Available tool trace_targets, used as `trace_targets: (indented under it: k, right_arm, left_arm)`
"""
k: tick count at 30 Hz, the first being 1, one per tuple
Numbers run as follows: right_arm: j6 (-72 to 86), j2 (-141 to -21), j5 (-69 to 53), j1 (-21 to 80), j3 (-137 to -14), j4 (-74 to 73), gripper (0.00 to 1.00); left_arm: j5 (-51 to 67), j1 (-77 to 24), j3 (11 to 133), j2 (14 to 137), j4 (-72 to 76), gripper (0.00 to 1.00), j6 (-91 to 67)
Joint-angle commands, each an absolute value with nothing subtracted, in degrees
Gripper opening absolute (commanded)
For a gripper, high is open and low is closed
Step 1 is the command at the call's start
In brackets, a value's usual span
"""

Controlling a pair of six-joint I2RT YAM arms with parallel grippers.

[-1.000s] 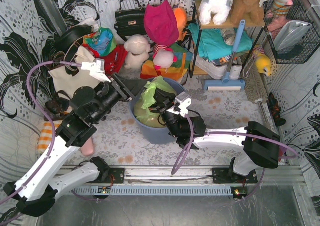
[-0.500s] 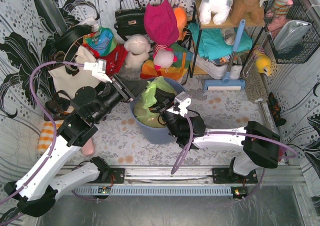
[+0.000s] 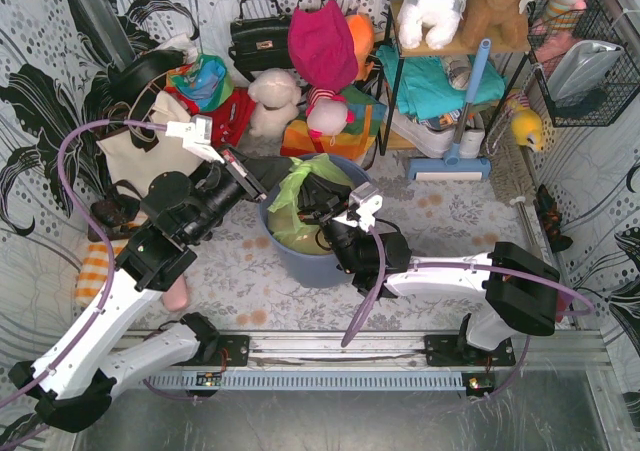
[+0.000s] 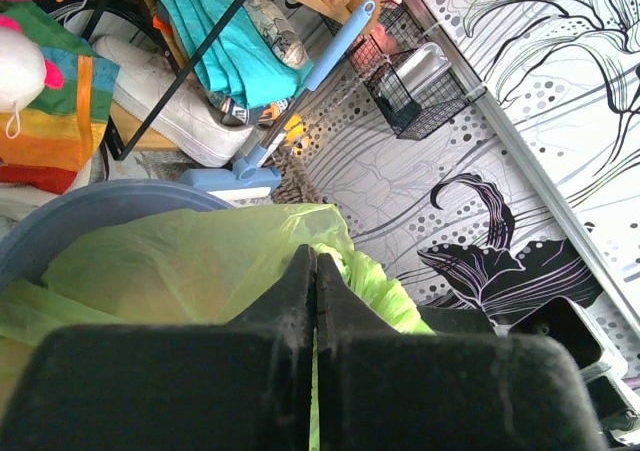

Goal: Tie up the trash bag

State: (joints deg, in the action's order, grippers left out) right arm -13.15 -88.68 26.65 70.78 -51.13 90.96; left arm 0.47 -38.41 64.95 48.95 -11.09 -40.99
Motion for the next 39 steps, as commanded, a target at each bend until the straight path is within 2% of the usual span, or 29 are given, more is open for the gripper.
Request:
trace_targets:
  k: [1, 7, 14, 18, 23, 28, 35, 39]
  right_arm:
    - [-12.3, -87.9, 26.8, 71.1, -50.3, 97.1, 0.04]
    - [-6.9, -81.6, 28.0, 71.2, -46.1, 90.6, 0.15]
    - [0.3, -71.1, 26.2, 71.2, -42.4, 75.1, 0.31]
    - [4.3, -65.3, 25.4, 71.2, -43.4, 63.0, 0.35]
    - [4.9, -59.3, 17.4, 71.2, -45.8, 48.1, 0.46]
    - [-3.1, -55.6, 10.9, 71.2, -47.8, 40.1, 0.54]
    - [-15.1, -54.4, 13.3, 71.2, -51.2, 39.4, 0.55]
    - [-24.0, -55.5, 8.7, 71.2, -51.9, 40.5, 0.54]
  left_arm:
    - [1.6, -38.7, 66.1, 49.2, -6.4, 0.0, -37.8]
    - [2.9, -38.7, 66.7, 49.5, -3.8, 0.0, -36.0]
    - [4.0, -38.7, 67.0, 49.1, -2.6, 0.0, -34.5]
    - [6.3, -38.6, 66.5, 49.1, -0.8, 0.0, -33.2]
    - [8.5, -38.7, 66.7, 49.3, 1.2, 0.0, -32.3]
    - [11.6, -38.7, 67.7, 50.1, 2.3, 0.0, -30.7]
    - [14.4, -38.7, 69.9, 50.6, 2.8, 0.0, -27.9]
    - [14.9, -38.6, 71.3, 51.3, 1.8, 0.0, -26.6]
